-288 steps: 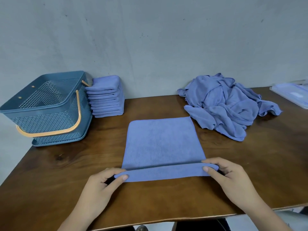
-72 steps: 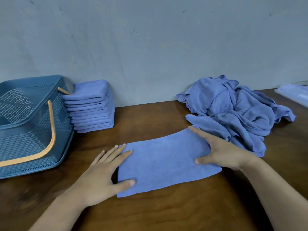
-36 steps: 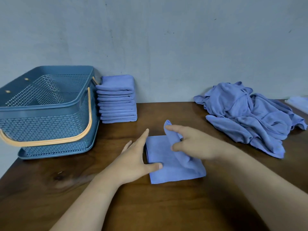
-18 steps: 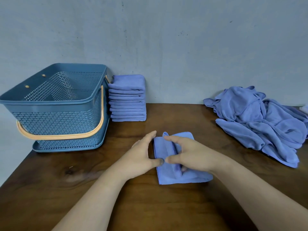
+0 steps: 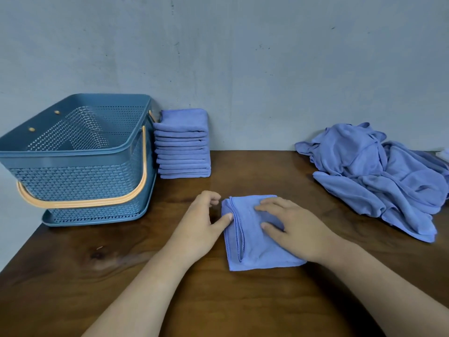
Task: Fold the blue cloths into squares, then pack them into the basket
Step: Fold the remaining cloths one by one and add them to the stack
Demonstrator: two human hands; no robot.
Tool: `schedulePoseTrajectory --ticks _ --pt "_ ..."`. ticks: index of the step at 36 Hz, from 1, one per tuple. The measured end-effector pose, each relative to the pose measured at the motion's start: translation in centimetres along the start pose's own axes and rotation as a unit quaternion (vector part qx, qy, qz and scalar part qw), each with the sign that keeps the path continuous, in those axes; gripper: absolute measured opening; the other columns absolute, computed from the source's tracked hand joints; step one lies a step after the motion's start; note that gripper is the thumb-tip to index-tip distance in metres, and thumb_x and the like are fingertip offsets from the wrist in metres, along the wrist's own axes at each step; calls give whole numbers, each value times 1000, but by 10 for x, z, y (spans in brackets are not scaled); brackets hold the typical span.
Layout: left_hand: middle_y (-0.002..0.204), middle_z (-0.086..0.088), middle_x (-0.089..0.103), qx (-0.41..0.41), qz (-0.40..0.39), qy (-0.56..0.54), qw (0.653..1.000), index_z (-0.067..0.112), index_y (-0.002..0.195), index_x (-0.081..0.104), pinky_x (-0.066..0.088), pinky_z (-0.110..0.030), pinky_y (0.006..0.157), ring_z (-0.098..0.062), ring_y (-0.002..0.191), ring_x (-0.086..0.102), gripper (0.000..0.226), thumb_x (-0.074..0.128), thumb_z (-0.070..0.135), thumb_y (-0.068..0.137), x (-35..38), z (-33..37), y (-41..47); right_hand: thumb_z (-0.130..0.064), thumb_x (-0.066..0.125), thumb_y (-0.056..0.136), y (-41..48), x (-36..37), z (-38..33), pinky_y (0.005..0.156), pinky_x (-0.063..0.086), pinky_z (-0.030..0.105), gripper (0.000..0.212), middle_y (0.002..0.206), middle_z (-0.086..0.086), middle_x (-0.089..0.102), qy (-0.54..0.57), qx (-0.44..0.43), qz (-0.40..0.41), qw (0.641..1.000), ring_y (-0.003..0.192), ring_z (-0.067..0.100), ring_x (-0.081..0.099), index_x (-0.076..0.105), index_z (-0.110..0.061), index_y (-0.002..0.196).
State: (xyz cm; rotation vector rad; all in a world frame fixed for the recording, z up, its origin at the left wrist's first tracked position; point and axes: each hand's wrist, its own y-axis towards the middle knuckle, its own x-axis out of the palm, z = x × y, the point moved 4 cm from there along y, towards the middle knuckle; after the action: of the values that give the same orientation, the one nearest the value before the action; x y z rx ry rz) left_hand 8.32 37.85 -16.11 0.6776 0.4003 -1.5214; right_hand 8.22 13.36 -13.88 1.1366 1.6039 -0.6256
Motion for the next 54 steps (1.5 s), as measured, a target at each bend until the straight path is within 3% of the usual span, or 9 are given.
schedulePoseTrajectory --ticks 3,8,11,20,28,38,45,49,54 --pt "108 18 59 6 14 4 1000 37 99 61 39 -14 85 3 109 54 12 69 46 98 -1 -1 2 -70 42 99 -2 11 -18 122 20 22 72 170 -10 24 -57 16 -44 997 157 11 20 32 -38 162" --pt "105 19 58 -8 3 4 1000 29 88 69 40 -23 93 2 110 52 37 48 52 108 4 0 2 -97 22 84 -7 27 -31 131 6 49 102 175 -8 -14 -91 64 -114 987 161 22 -19 -5 -44 166" --pt "106 21 59 -28 21 -20 999 30 84 69 36 -14 87 4 111 50 33 64 60 97 5 5 1 -102 22 78 -4 27 -31 131 4 53 106 174 -10 -21 -91 67 -119 986 159 23 -26 -12 -49 163" --pt "120 24 53 -30 74 25 997 40 127 56 44 -33 104 -3 118 46 37 70 50 94 16 8 10 -102 19 79 -7 29 -27 130 0 56 102 172 -13 -27 -64 61 -113 990 157 20 -31 -15 -53 161" --pt "110 28 60 -19 83 53 995 45 96 69 45 -45 104 -2 107 53 5 69 50 95 11 11 24 -101 14 81 -5 31 -28 130 0 57 100 173 -11 -26 -58 56 -101 992 158 21 -29 -14 -51 162" --pt "115 23 61 17 203 72 976 33 99 80 56 -36 83 -7 102 63 10 70 35 98 0 9 21 -75 17 102 -8 29 -25 130 -3 54 71 171 -16 -29 -34 42 -88 995 155 15 -36 -13 -52 162" --pt "123 23 63 -12 135 62 989 38 116 71 51 -45 103 -10 117 58 17 66 35 99 4 3 25 -90 23 90 -4 31 -26 130 -1 57 89 173 -12 -26 -50 49 -103 992 157 20 -31 -11 -52 163" --pt "133 21 60 108 144 69 981 31 131 65 45 -30 108 -4 125 52 29 58 23 104 2 33 7 -94 26 86 -5 31 -26 130 -2 57 95 172 -14 -26 -39 48 -111 992 158 20 -30 -11 -52 162" --pt "161 23 40 88 -56 124 987 37 160 38 20 -40 129 7 149 27 48 40 38 112 37 39 -6 -68 42 102 -3 24 -7 132 -3 42 79 172 -26 -11 101 54 -93 989 155 -4 -22 6 -43 167"
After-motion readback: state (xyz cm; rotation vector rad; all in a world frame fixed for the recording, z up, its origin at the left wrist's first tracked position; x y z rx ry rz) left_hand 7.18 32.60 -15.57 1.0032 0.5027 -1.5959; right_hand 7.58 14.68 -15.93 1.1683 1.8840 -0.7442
